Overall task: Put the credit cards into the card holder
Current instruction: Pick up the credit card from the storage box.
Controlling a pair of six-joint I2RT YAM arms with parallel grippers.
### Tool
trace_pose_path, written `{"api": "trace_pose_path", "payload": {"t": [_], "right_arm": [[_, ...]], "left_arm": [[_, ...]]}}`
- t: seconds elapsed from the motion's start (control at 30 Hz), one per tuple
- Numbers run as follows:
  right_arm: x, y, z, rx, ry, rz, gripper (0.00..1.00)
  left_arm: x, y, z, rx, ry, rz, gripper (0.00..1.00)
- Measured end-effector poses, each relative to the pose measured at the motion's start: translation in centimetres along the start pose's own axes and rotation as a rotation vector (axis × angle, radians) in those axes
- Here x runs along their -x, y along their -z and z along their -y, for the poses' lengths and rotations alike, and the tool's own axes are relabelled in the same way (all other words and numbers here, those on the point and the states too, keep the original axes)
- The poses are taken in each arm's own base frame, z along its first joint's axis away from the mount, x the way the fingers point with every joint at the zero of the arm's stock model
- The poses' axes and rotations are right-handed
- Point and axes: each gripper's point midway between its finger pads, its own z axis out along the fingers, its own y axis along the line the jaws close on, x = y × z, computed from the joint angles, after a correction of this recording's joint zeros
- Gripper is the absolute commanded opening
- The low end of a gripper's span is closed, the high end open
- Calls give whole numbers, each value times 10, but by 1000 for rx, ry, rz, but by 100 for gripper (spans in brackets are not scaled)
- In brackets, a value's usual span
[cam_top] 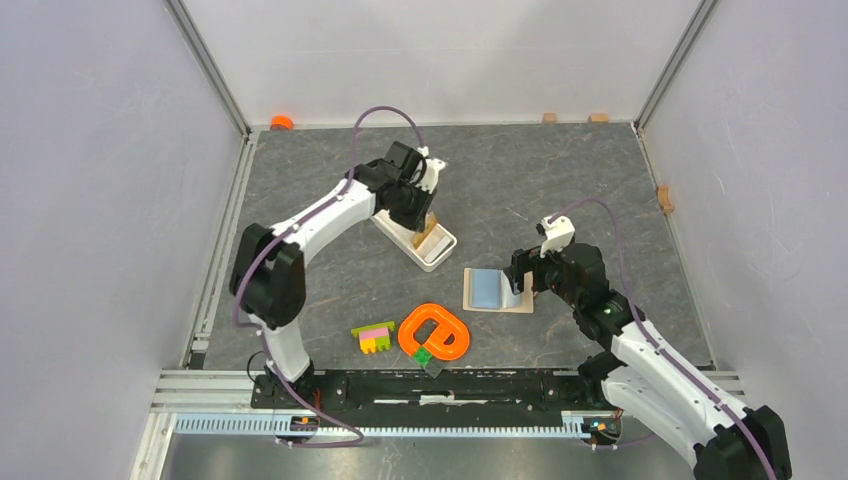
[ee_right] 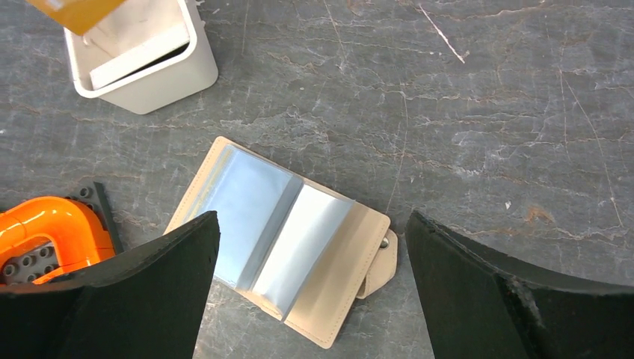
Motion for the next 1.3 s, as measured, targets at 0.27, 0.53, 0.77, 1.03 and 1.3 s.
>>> {"api": "trace_pose_path", "payload": {"t": [0.27, 0.53, 0.77, 1.03, 1.3], "right_arm": [[19, 11, -24, 122, -58, 74, 98], [72, 40, -67, 362, -161, 271, 96], [98, 64, -103, 585, -237, 344, 76], [97, 77, -126, 758, -280, 335, 56], [95, 85, -140, 870, -294, 321, 8]], "left_arm": [[22, 70, 13, 33, 72, 289, 2], [28, 122, 80, -302, 147, 603, 2], [6, 125, 149, -604, 167, 658, 2], [10, 152, 183, -783, 143, 743, 2], [6, 158, 207, -859, 108, 752, 6]]}}
